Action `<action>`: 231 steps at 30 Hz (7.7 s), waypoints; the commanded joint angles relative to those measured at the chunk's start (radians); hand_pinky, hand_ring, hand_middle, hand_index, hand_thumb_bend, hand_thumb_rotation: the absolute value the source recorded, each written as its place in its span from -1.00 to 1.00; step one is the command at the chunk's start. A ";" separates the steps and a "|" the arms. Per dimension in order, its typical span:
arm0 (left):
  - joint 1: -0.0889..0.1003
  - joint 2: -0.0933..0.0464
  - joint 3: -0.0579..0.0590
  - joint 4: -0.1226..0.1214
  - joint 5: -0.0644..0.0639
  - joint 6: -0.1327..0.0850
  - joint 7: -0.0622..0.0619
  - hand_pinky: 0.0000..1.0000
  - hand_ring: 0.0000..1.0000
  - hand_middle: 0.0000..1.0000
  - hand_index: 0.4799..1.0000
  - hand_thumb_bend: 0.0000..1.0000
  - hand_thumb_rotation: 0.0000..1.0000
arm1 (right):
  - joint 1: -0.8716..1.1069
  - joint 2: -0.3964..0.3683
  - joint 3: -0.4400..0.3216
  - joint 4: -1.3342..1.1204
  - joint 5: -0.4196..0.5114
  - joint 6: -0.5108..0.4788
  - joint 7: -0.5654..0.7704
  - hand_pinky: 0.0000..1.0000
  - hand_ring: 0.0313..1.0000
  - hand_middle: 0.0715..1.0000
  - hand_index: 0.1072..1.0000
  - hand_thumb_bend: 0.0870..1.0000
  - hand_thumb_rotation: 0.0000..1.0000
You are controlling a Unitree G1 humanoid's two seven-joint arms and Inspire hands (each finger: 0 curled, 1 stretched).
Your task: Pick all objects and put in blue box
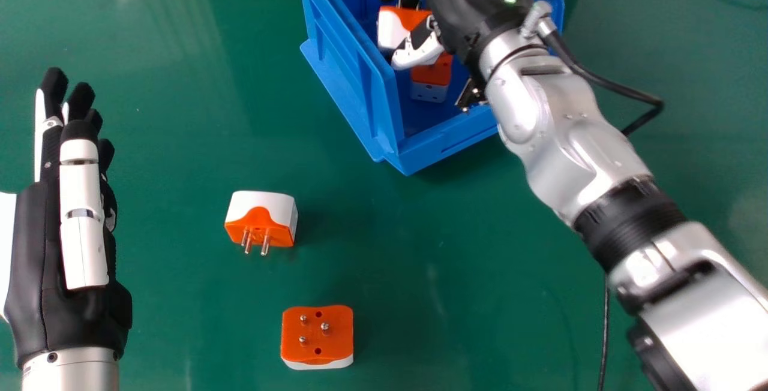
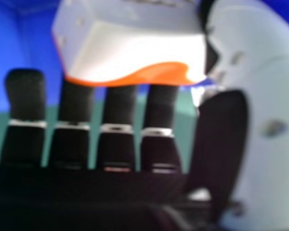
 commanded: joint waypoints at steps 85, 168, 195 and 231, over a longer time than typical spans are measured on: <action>0.032 -0.014 -0.024 -0.037 0.019 -0.024 0.038 0.42 0.75 0.80 0.54 -0.56 0.95 | -0.186 -0.006 0.078 0.257 0.081 -0.123 -0.252 0.01 0.32 0.43 0.35 0.26 -1.00; 0.032 -0.039 -0.039 0.135 0.022 -0.162 0.032 1.00 1.00 1.00 1.00 -1.00 1.00 | 1.263 -0.312 -0.144 -1.205 0.147 -0.559 0.193 -0.03 0.21 0.24 0.22 0.10 -0.68; 0.058 -0.036 -0.027 0.197 0.009 -0.230 0.004 1.00 1.00 1.00 1.00 -0.87 1.00 | 1.147 -0.295 -0.005 -1.215 0.138 -0.397 0.474 0.77 0.98 0.98 0.98 -0.02 0.78; 0.025 -0.025 0.014 0.285 -0.014 -0.292 -0.024 1.00 1.00 1.00 1.00 -0.53 1.00 | 1.110 -0.285 -0.001 -1.045 0.130 -0.550 0.275 0.21 0.42 0.47 0.42 0.07 -0.06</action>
